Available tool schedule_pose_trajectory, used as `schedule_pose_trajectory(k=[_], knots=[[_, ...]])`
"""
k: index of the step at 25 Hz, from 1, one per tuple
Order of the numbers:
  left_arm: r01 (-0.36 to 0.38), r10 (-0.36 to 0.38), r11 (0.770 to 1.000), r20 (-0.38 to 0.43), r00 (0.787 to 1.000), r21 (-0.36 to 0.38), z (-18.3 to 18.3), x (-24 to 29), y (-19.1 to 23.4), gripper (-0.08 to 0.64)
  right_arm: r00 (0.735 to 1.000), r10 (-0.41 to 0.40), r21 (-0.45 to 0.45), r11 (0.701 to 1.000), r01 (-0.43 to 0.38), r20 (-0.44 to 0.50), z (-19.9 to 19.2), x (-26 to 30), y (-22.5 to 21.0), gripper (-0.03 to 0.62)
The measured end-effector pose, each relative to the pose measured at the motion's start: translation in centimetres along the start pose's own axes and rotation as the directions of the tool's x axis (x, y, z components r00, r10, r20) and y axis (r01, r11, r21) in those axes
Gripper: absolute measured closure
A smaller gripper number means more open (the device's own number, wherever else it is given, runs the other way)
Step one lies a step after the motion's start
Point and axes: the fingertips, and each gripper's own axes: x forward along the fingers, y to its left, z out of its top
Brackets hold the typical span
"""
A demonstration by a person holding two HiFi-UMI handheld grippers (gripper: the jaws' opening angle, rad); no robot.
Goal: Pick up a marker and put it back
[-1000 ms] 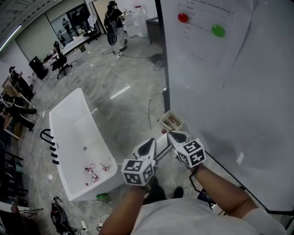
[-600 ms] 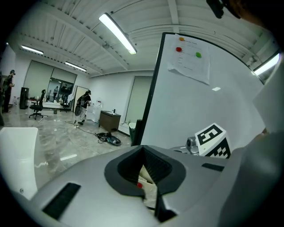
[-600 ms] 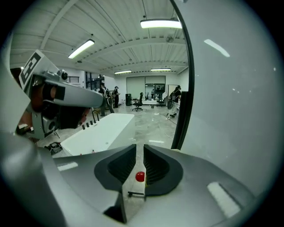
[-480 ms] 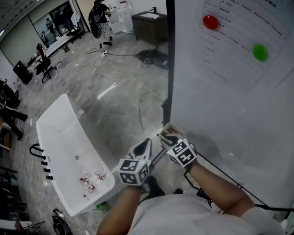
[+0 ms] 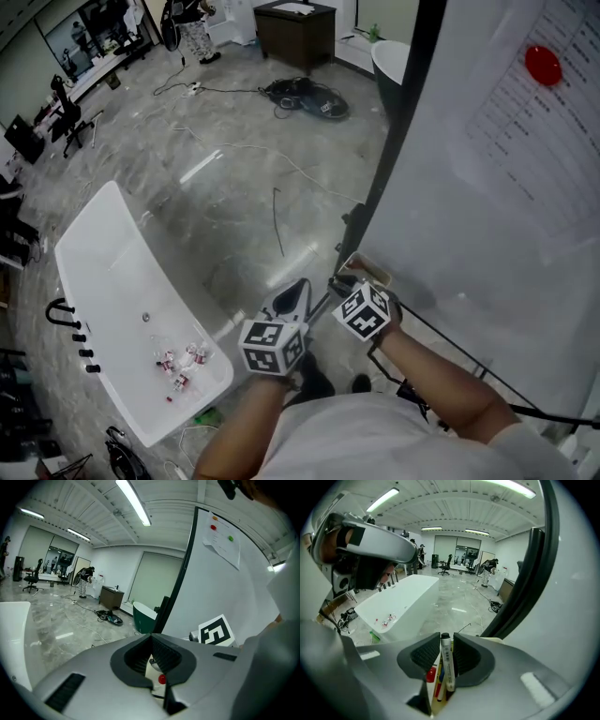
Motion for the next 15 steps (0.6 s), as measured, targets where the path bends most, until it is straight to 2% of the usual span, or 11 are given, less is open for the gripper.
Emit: schedule_pose_trajectory(k=[4,9,12,15], knots=[[0.007,-0.007,1.000,-0.003,1.000,-0.004,0.2,0.4,1.0,0.558,0.998,-0.048,-0.059,0.997,0.046,-0.040,-0.1,0.8,-0.1,0.513],[0.011,-0.011,1.000,-0.003,1.000,-0.004,0.5,0.6,1.3,0.558,0.998,-0.059,-0.068,0.996,0.057,-0.025,-0.1,0.7,-0.1,0.525],[0.006,-0.006,1.000,0.005,1.000,0.001,0.8,0.5,0.9,0.558,0.999,-0.035,-0.030,0.999,0.035,0.027,0.6,-0.3,0.1,0.525],[0.005,-0.005,1.000,0.020,1.000,0.010,1.3,0.3,0.1,0.558,0.992,-0.019,0.007,1.000,0.019,0.129,2.1,-2.7,0.1,0.525]])
